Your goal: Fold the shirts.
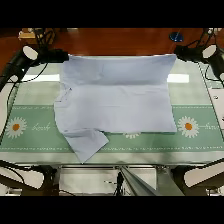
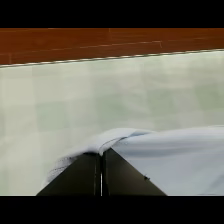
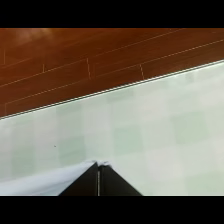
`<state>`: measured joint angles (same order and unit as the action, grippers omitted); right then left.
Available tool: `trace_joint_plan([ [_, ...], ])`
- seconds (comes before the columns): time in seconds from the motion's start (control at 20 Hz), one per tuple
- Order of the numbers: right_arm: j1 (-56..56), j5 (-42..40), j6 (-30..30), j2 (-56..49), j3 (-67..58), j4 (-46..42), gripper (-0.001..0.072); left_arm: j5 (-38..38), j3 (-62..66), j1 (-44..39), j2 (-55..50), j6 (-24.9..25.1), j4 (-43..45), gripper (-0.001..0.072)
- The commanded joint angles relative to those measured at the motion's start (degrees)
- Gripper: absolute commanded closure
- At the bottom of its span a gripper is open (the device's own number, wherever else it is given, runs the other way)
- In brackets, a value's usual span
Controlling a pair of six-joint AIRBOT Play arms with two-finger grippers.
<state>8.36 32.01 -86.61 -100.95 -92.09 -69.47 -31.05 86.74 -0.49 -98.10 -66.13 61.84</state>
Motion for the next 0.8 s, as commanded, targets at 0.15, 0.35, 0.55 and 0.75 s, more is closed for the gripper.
trace_joint_plan([
  [0.15,0.0,4.4,0.0,-0.9,0.0,1.2,0.0702,2.9,0.0,-0.6,-2.1,0.5,0.1,0.0683],
  [0.35,0.0,19.5,0.0,1.3,0.0,-1.2,0.0703,-10.1,0.5,0.4,1.4,0.5,0.3,0.0684],
  [0.55,0.0,30.3,-0.2,1.9,0.0,-3.9,0.0702,-28.7,0.7,3.2,1.6,-5.0,3.6,0.0684],
  [0.75,-0.4,34.4,-0.3,0.9,0.0,-5.9,0.0703,-38.6,0.5,3.7,-0.7,-5.1,8.9,0.0684],
])
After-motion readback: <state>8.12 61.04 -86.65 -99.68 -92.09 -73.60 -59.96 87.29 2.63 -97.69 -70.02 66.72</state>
